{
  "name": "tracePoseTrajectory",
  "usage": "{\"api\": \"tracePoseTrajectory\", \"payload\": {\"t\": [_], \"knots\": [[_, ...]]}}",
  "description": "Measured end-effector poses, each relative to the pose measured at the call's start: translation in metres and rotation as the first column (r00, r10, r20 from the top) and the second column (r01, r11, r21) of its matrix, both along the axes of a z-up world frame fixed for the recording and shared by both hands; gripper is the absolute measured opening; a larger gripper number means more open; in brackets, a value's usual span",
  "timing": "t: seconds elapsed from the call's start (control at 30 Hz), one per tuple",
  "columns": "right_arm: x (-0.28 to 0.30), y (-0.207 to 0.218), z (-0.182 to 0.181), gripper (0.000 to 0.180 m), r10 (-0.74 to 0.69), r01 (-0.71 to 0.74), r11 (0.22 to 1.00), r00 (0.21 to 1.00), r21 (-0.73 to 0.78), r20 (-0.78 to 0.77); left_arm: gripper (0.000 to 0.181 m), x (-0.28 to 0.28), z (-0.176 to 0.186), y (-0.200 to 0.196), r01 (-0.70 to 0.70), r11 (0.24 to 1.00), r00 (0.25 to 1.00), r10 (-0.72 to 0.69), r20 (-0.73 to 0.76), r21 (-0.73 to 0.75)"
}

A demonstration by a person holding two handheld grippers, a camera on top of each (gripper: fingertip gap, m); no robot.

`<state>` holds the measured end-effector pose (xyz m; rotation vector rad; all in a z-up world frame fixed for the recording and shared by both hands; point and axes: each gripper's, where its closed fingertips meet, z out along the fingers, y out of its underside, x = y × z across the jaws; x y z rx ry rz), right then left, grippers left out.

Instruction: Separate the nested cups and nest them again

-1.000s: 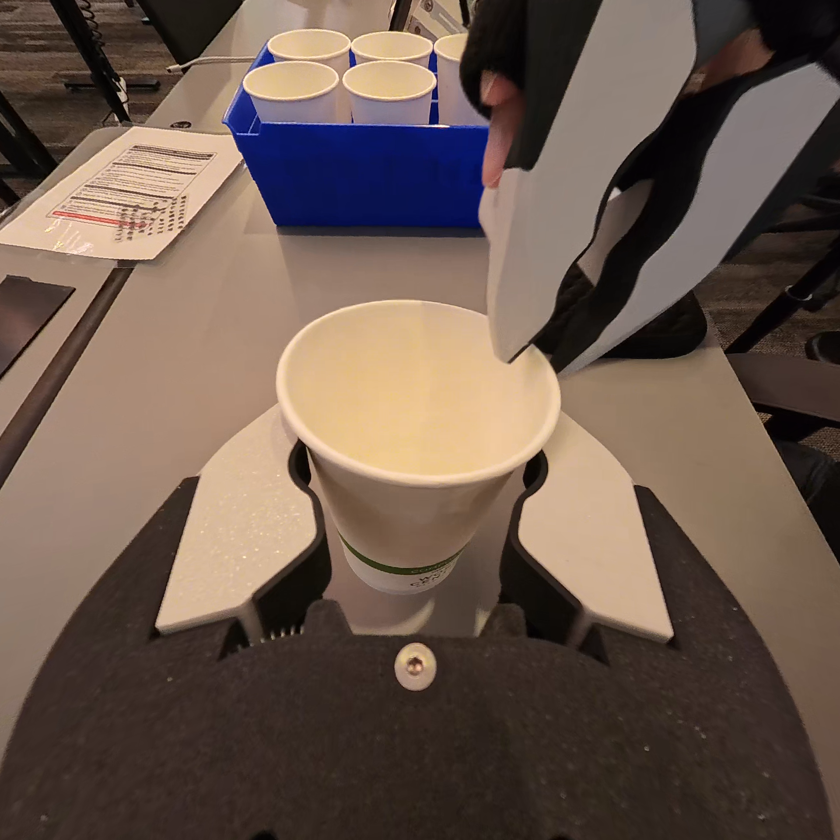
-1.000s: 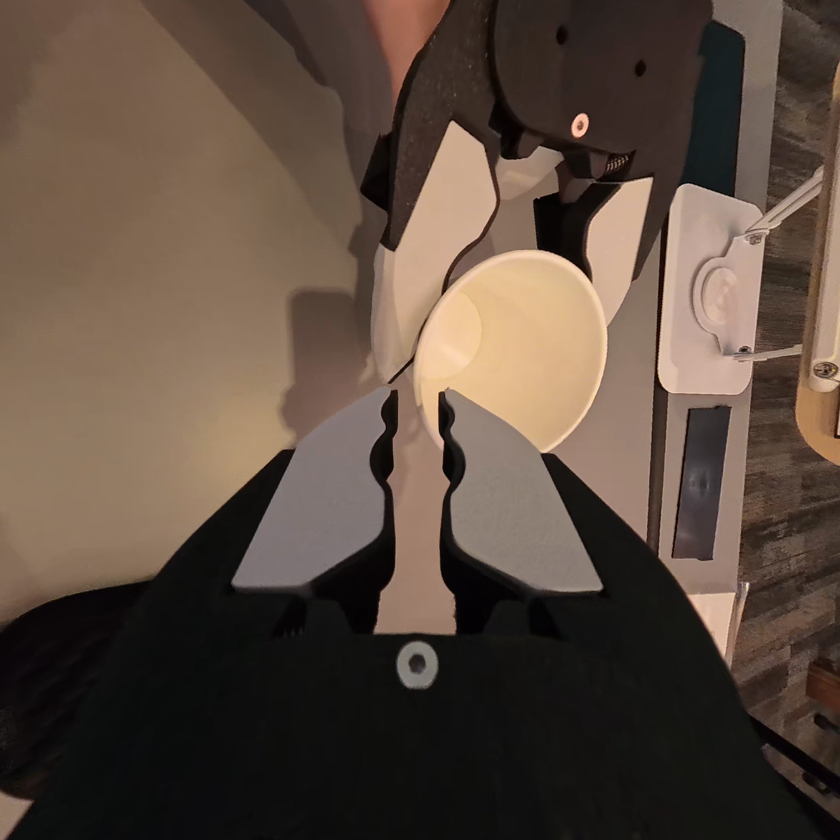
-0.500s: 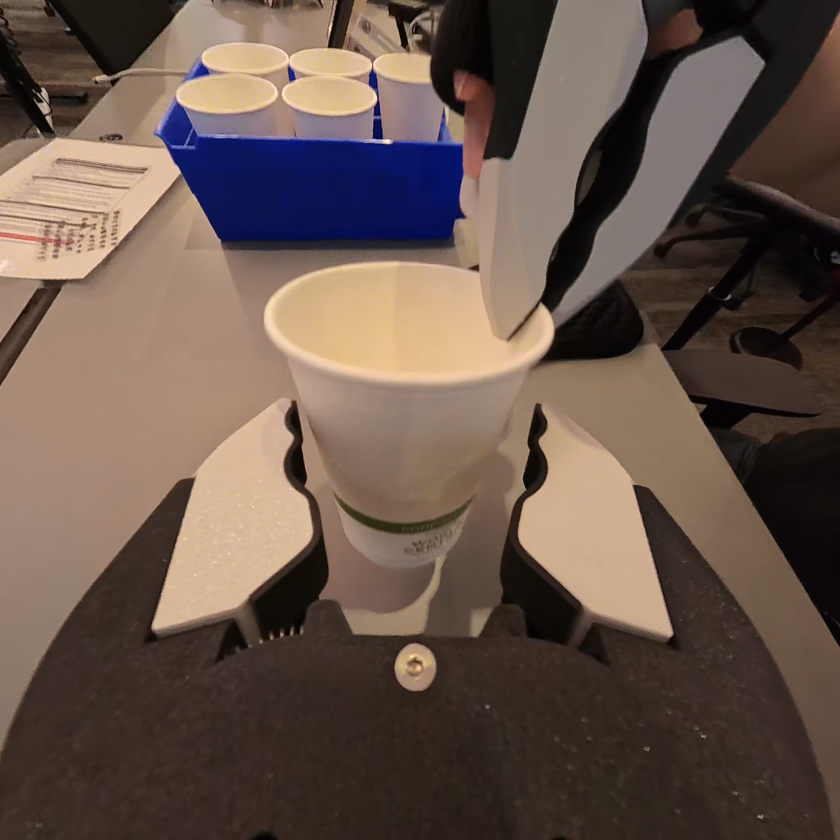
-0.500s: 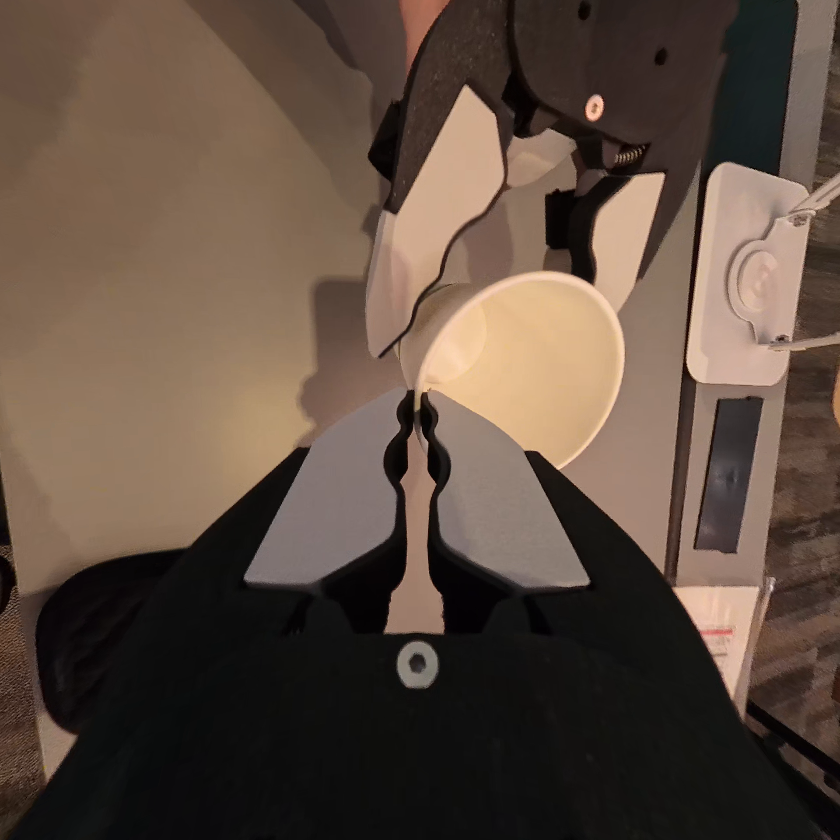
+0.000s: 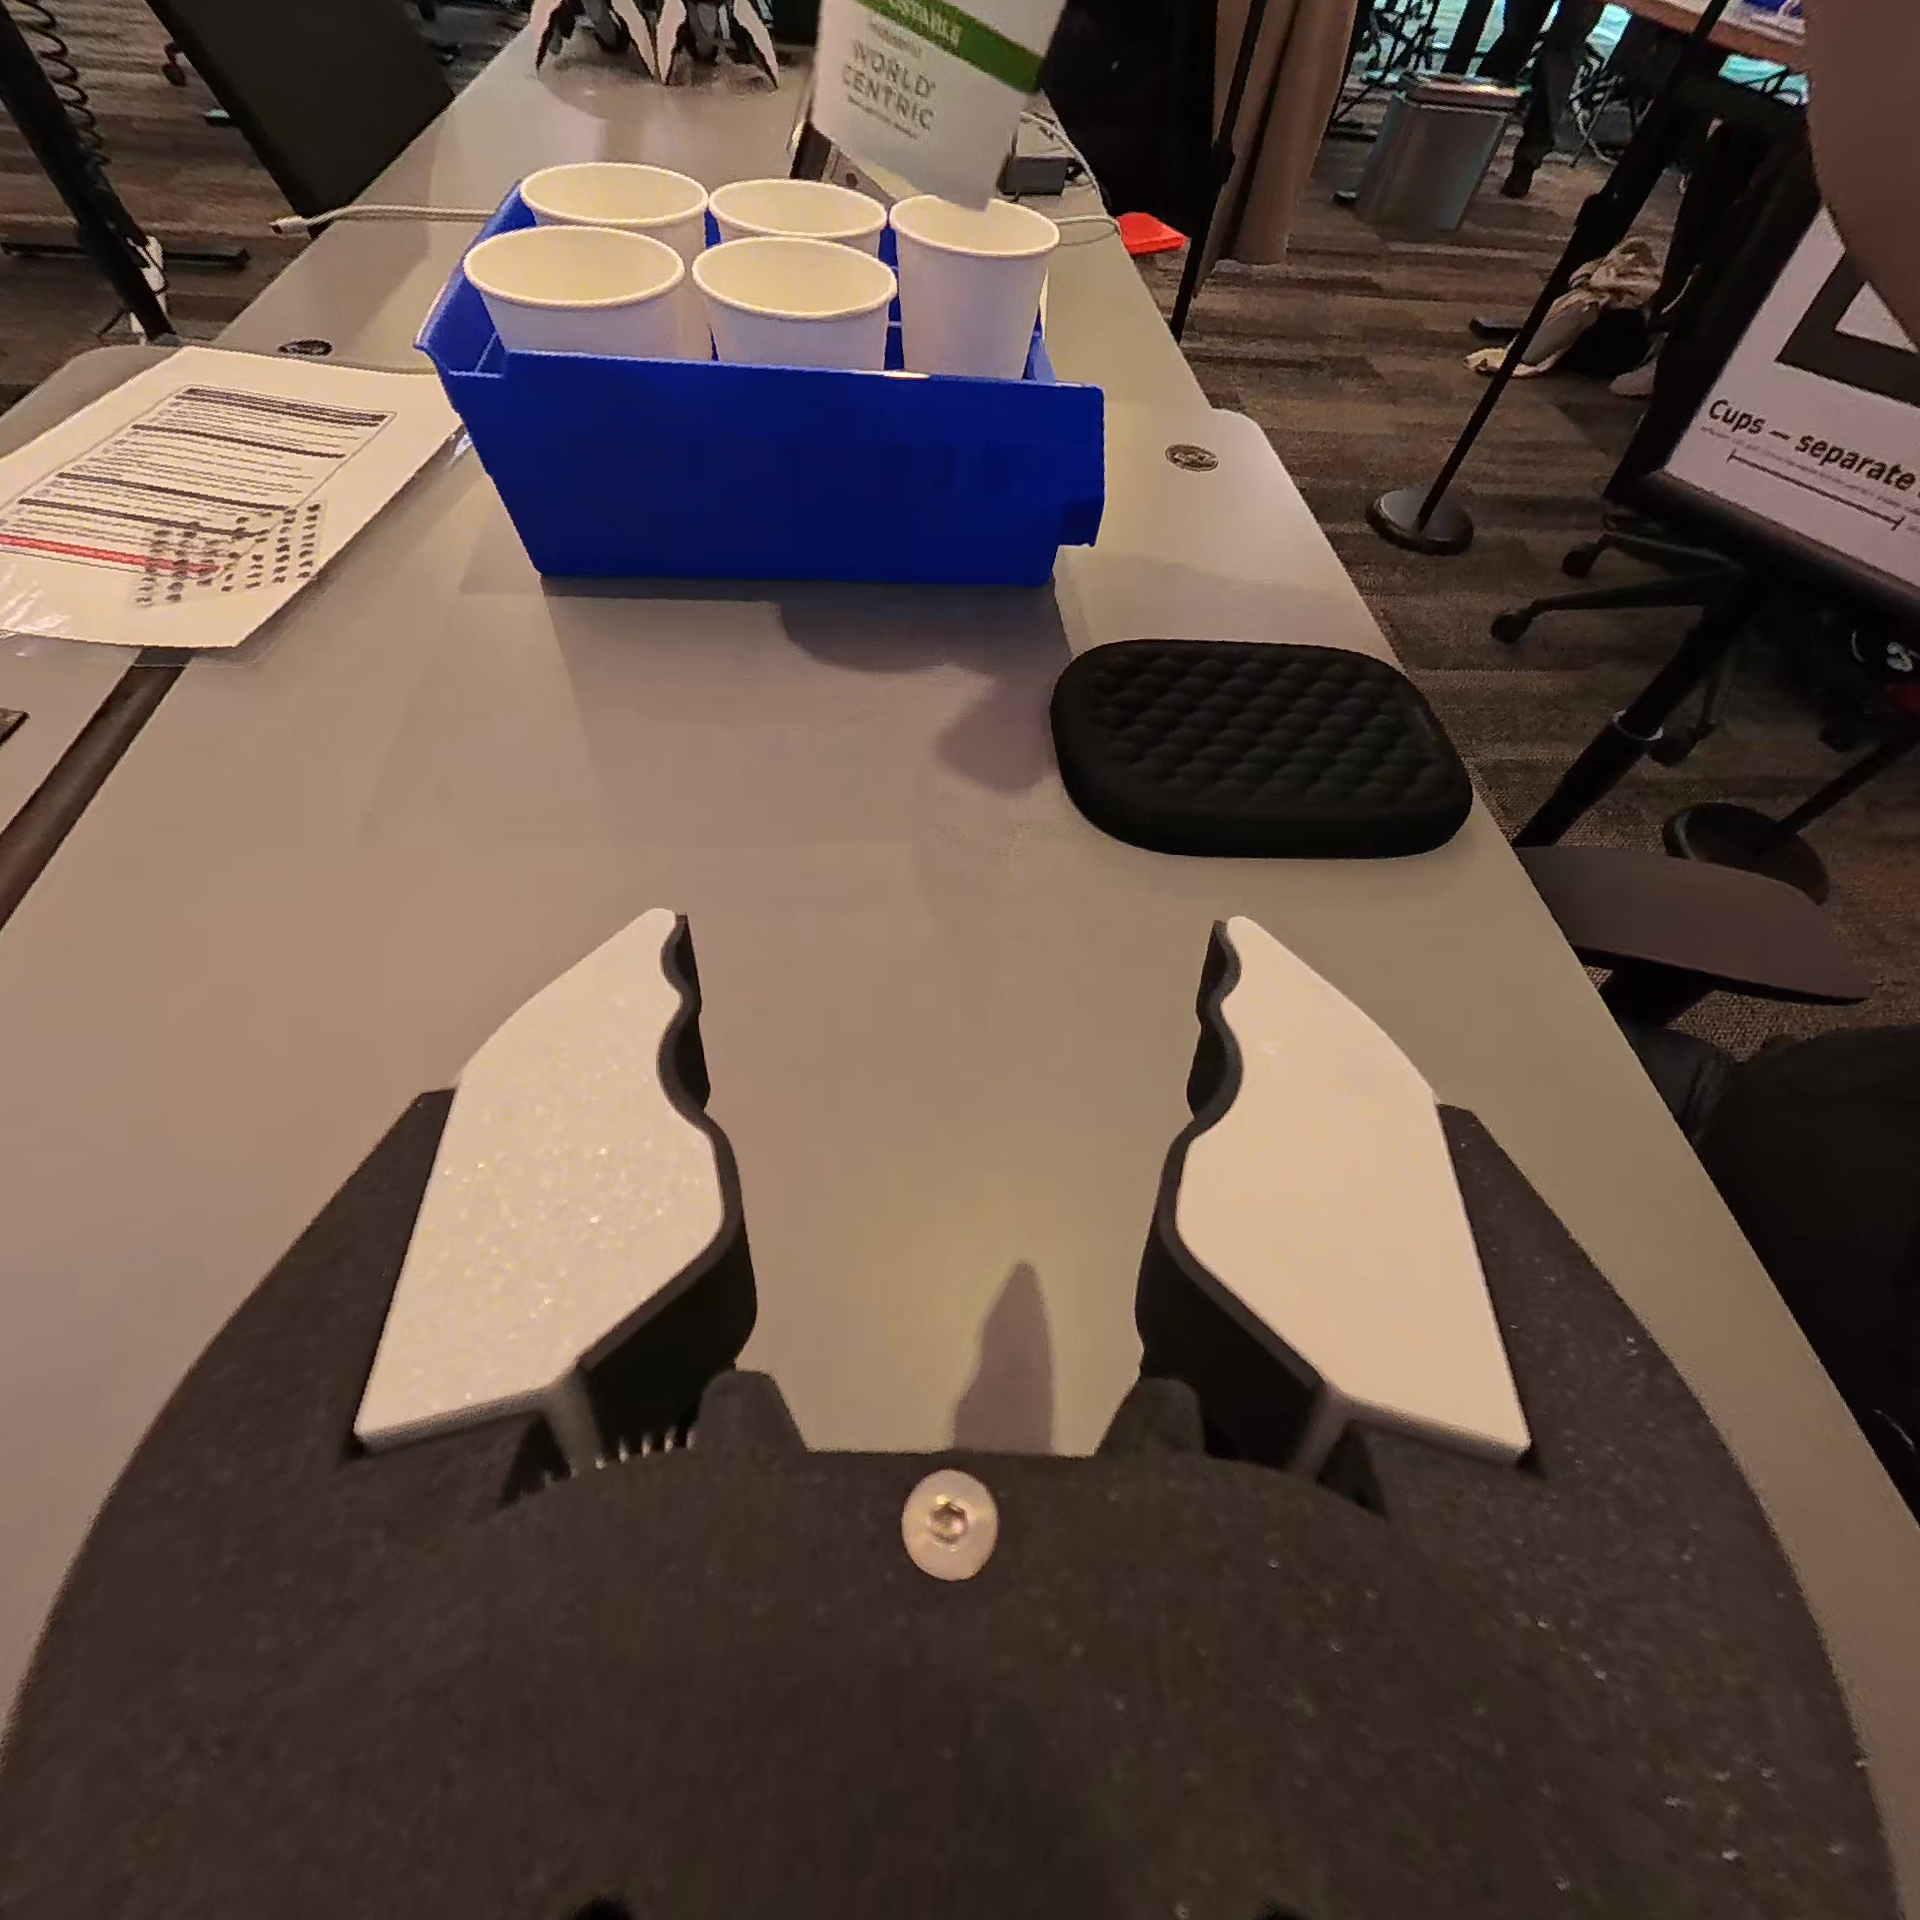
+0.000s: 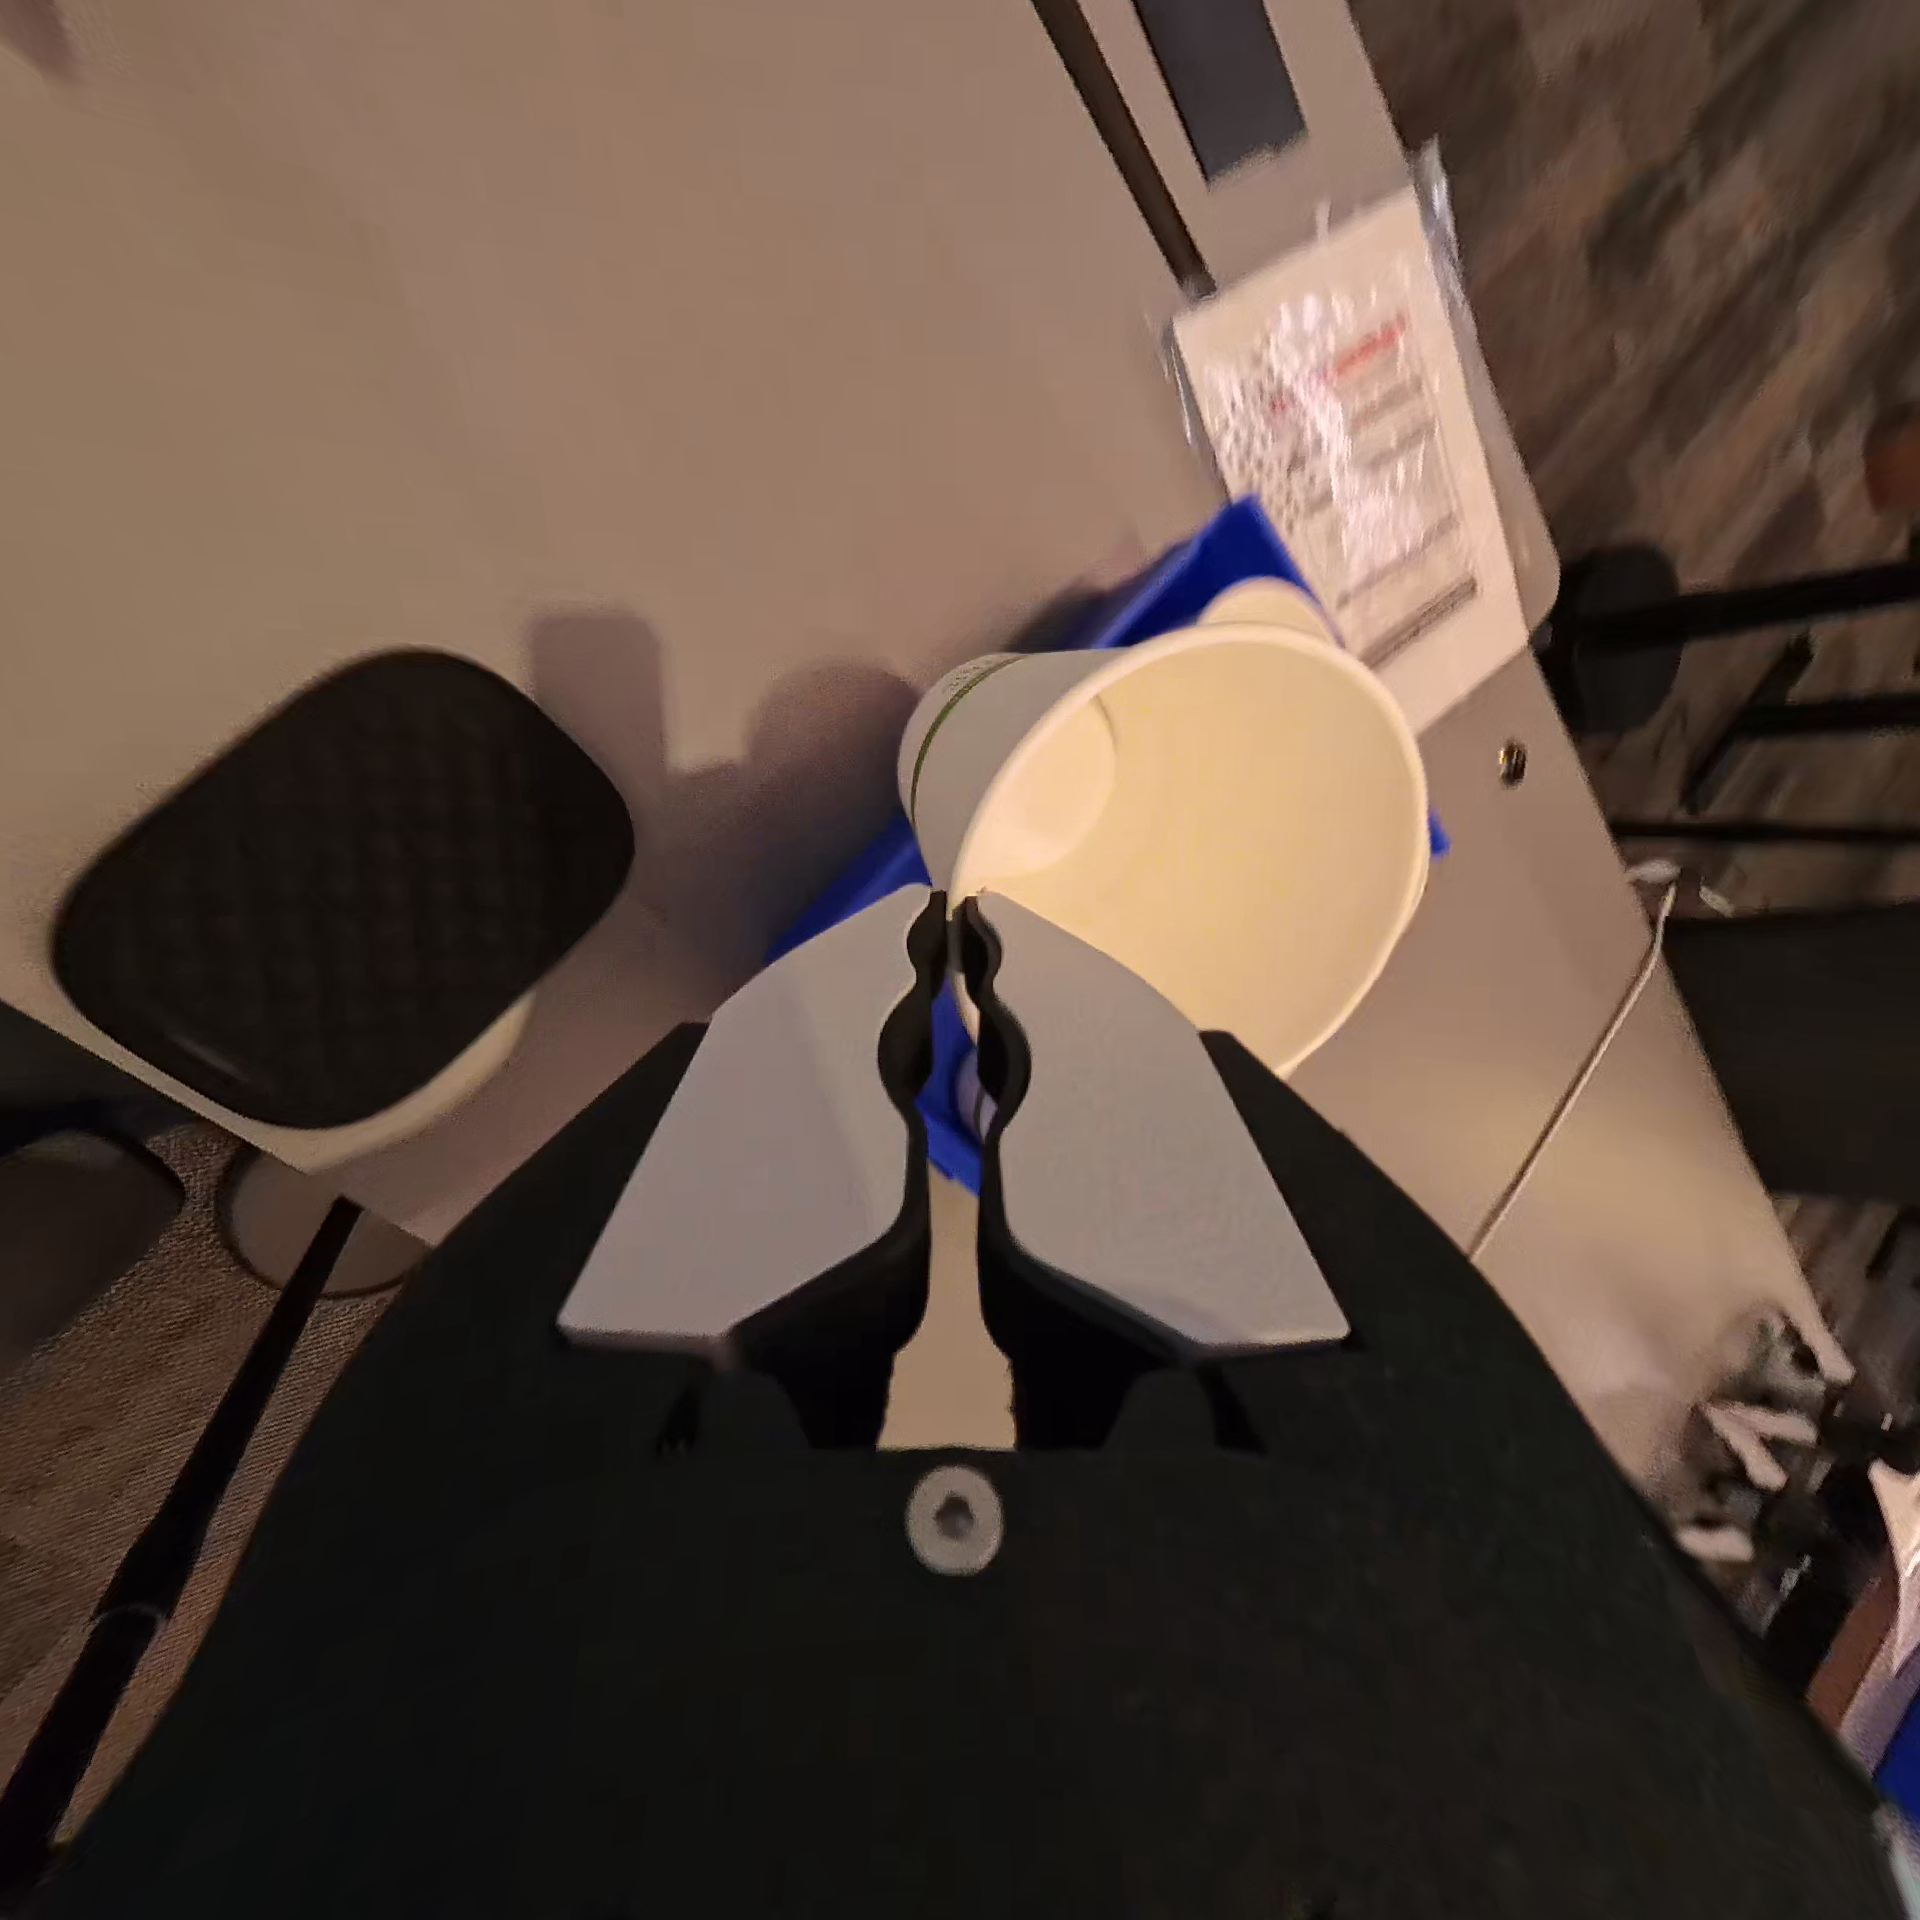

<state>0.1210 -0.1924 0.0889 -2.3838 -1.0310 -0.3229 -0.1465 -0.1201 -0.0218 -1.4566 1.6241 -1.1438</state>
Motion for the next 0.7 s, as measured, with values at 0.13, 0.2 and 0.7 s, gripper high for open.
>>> {"api": "tracePoseTrajectory", "payload": {"t": [0.13,0.2,0.7], "knots": [[0.050,-0.022,-0.032,0.002,-0.142,0.144,0.989,0.989,-0.042,0.051,0.091,0.000,-0.001,-0.001,0.003,1.000,1.000,-0.003,0.000,-0.009],[0.060,-0.030,-0.052,0.002,-0.164,0.166,0.983,0.986,-0.077,0.028,0.091,0.000,-0.001,-0.002,0.007,1.000,1.000,-0.007,-0.001,-0.008],[0.078,-0.028,-0.140,0.002,-0.217,0.213,0.953,0.976,-0.215,0.001,0.097,-0.001,-0.001,0.005,-0.017,1.000,1.000,0.017,0.002,-0.007]]}}
